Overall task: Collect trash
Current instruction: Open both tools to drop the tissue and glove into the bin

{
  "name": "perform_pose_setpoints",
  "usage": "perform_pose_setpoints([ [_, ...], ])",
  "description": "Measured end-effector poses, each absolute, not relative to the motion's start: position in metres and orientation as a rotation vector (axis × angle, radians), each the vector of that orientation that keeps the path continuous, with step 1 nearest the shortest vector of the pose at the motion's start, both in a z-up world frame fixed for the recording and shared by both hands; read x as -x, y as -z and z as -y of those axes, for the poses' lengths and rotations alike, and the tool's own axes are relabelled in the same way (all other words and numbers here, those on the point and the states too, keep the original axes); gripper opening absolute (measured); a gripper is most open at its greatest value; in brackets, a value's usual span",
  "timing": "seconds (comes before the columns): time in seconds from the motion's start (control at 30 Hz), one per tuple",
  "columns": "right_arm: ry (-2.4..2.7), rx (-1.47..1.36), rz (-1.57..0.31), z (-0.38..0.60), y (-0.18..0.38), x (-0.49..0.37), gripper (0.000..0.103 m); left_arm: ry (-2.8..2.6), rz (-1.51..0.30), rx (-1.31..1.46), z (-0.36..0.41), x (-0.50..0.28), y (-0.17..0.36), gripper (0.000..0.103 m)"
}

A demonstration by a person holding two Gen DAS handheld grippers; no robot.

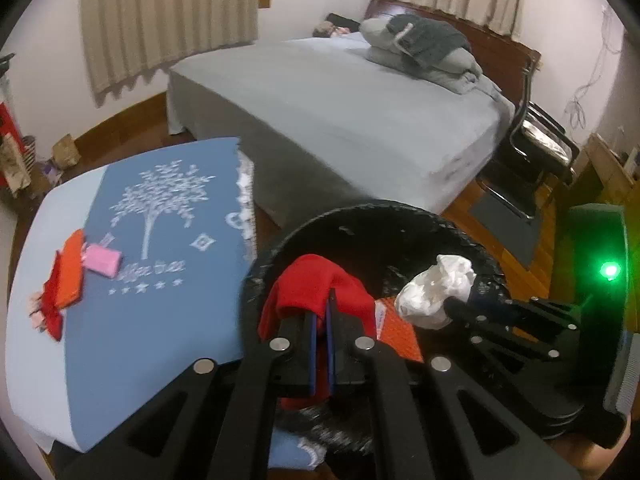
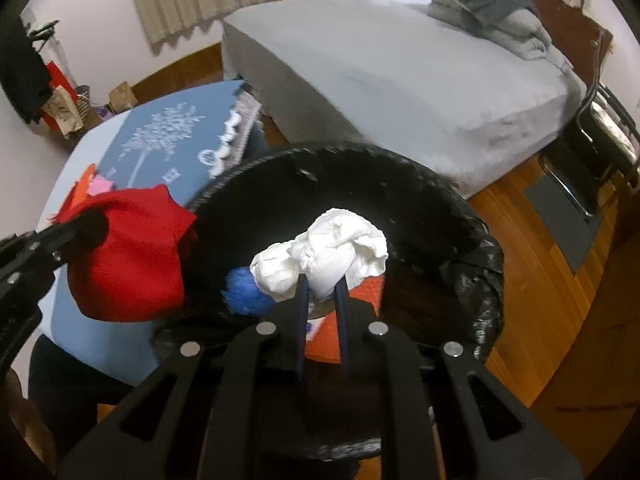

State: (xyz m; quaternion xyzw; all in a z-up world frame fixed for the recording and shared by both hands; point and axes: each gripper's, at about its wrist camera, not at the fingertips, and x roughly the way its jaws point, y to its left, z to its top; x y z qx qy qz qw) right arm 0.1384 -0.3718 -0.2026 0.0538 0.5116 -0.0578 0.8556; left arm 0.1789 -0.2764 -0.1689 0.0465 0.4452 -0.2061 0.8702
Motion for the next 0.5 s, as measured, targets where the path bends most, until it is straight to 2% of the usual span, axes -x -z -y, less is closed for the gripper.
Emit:
perform_pose_setpoints([
  [0.2,0.147,-0.140,-1.107,0.393,0.222,-0.142,0.013,0.482,-0.959,-0.143,0.311,-0.186,0.189,0.006],
  [0.23,0.146,-0.146,-1.119,0.395,0.227,-0.143,0.016,0.500,-0.975,-0.157,0.317,-0.188,0.197,0.010],
  [0.3,0.143,-0.146,-1.143,0.395,0.235,-0.143,0.020,0.499,-0.995,-0.177,0.320,-0.189,0.207,0.029],
  [0.33,0.145,-0.142,-1.159,0.395,0.240,-0.143,0.027,0.495,-1.000,-0.186,0.319,-0.188,0.212,0.042],
  [0.4,0.158,-0.139,-1.155,0.394,0.244,-0.139,0.033,0.493,-0.998,-0.194,0.314,-0.186,0.216,0.046],
  [0.5,0.167,-0.164,-1.152,0.395,0.247,-0.130,0.034,0.484,-1.002,-0.191,0.296,-0.184,0.217,0.046],
])
